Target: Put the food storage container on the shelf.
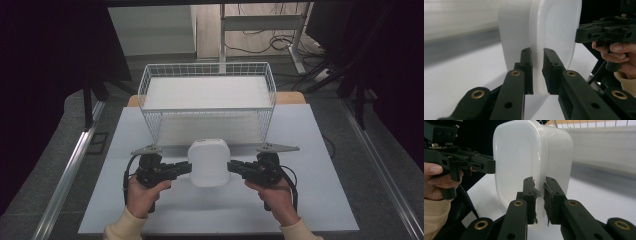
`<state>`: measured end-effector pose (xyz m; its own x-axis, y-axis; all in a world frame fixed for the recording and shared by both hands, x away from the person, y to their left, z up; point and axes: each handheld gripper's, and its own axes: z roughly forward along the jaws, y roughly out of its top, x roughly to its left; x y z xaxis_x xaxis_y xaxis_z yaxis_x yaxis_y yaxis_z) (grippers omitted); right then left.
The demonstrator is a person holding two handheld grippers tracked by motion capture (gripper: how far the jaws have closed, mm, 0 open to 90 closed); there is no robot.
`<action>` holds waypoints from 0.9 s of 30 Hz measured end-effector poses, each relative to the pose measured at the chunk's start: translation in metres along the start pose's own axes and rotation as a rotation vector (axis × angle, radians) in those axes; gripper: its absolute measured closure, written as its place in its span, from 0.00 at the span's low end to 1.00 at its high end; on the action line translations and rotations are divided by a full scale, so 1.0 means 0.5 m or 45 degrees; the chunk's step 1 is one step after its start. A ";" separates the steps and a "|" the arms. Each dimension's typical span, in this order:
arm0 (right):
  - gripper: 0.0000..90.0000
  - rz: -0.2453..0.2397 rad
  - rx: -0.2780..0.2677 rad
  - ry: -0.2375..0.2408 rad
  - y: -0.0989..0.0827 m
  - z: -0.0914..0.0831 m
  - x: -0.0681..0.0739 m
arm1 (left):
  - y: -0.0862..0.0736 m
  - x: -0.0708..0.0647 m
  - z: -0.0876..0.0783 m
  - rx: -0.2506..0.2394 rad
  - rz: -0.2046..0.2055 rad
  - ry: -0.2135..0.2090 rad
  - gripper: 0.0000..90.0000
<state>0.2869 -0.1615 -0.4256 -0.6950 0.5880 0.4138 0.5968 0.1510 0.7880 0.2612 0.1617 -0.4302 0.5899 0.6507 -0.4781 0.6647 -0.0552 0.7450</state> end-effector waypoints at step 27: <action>0.89 -0.121 -0.098 -0.017 0.136 -0.035 0.036 | 0.132 -0.037 -0.059 -0.103 0.118 0.019 0.88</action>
<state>0.3080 -0.1547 -0.3564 -0.7415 0.5844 0.3295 0.4954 0.1456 0.8564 0.2806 0.1682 -0.3586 0.6400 0.6569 -0.3987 0.5681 -0.0552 0.8211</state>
